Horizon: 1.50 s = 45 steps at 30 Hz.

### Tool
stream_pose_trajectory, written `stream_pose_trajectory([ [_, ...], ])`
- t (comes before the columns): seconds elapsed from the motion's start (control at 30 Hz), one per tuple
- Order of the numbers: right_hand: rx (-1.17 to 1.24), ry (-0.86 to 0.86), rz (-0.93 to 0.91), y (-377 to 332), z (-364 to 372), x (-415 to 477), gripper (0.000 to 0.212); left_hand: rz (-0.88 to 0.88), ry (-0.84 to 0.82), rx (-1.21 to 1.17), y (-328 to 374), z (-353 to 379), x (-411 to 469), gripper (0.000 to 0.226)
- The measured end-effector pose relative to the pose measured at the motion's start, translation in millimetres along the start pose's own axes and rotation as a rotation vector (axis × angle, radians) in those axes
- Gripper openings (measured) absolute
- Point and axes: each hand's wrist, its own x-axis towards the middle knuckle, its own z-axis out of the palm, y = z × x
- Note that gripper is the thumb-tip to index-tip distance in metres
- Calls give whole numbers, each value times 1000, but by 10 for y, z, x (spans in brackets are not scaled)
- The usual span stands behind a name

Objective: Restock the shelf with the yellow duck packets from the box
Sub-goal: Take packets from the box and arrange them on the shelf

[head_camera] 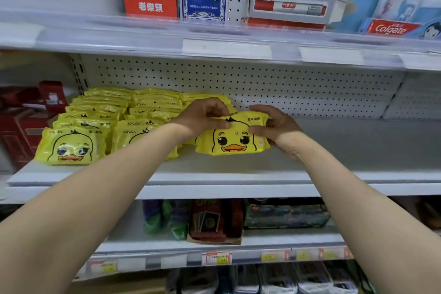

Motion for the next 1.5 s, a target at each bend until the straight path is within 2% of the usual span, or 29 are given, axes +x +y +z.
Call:
stream_pose_trajectory([
  [0.23, 71, 8, -27, -13, 181, -113, 39, -116, 60, -70, 31, -92, -165, 16],
  [0.37, 84, -43, -40, 6, 200, -135, 45, -160, 57, -69, 35, -119, -187, 16],
  [0.53, 70, -22, -36, 34, 197, -98, 34, -206, 85, -147, 0, -115, -189, 15],
  [0.7, 55, -84, -46, 79, 162, -55, 39, -231, 129, -131, -49, -87, -137, 16],
  [0.87, 77, -43, -42, 62, 174, -23, 16, -222, 103, -155, -51, -111, -123, 16],
  [0.97, 88, 29, -24, 61, 172, 20, 9, -225, 44, -154, -60, -138, -130, 14],
  [1.1, 121, 36, 6, 97, 202, 49, 8, -222, 2, -84, -64, -187, -126, 12],
  [1.23, 96, 42, -4, 130, 232, 88, 8, -212, -100, 37, -6, -194, -134, 21],
  [1.37, 40, 29, -30, 155, 262, 132, 7, -230, -29, 158, -57, -191, -72, 19],
  [1.5, -41, 76, -71, 169, 268, 231, 18, -247, -53, 262, -95, -205, 35, 36],
])
